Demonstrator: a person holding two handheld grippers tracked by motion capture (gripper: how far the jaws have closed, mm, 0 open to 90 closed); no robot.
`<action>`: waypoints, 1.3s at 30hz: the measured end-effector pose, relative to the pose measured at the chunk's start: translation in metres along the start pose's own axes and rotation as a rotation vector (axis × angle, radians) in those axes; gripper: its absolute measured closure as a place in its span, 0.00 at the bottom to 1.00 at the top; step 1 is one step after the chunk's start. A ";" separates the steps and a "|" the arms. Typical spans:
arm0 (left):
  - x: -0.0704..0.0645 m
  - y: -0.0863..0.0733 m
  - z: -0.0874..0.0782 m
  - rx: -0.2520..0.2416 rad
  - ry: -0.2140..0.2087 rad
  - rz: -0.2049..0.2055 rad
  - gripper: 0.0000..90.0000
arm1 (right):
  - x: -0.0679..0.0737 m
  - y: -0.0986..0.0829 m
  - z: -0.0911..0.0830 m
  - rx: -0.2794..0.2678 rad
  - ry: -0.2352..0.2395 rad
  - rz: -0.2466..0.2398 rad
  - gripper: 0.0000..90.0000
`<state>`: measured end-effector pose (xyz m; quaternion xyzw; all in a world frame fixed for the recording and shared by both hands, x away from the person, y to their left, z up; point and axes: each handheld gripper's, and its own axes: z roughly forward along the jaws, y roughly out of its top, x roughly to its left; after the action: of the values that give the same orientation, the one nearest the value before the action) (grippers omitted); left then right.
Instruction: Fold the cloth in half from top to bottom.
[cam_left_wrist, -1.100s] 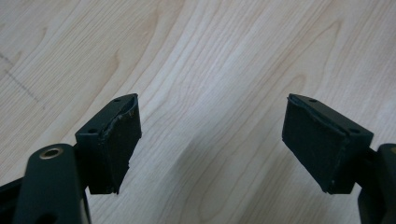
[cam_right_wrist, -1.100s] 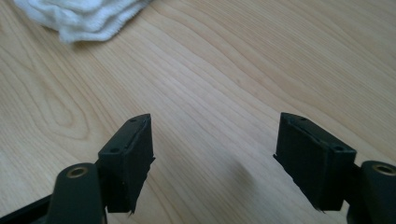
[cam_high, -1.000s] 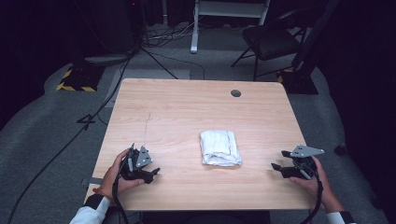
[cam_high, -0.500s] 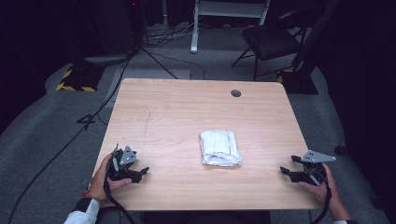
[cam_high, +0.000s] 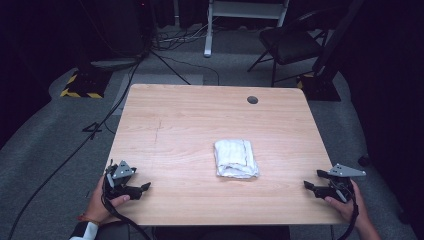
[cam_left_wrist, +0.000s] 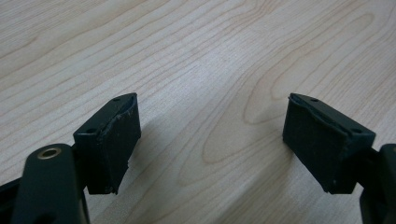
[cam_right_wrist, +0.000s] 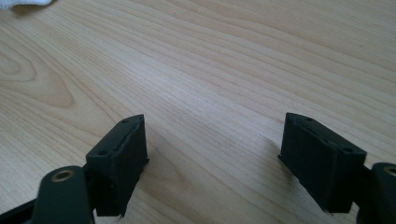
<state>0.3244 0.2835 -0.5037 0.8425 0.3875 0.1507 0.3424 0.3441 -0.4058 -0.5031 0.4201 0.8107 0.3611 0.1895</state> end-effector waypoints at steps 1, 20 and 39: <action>0.000 0.000 0.000 0.000 0.000 0.000 0.22 | 0.000 0.000 0.000 0.000 0.000 0.000 0.25; -0.001 -0.002 -0.002 -0.003 0.013 -0.014 0.22 | -0.001 0.001 0.001 0.001 -0.026 0.025 0.25; -0.001 -0.002 -0.001 0.002 0.014 -0.016 0.20 | 0.000 0.001 0.002 0.000 -0.034 0.033 0.25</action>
<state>0.3221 0.2844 -0.5039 0.8385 0.3970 0.1535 0.3402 0.3457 -0.4046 -0.5033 0.4395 0.8003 0.3570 0.1973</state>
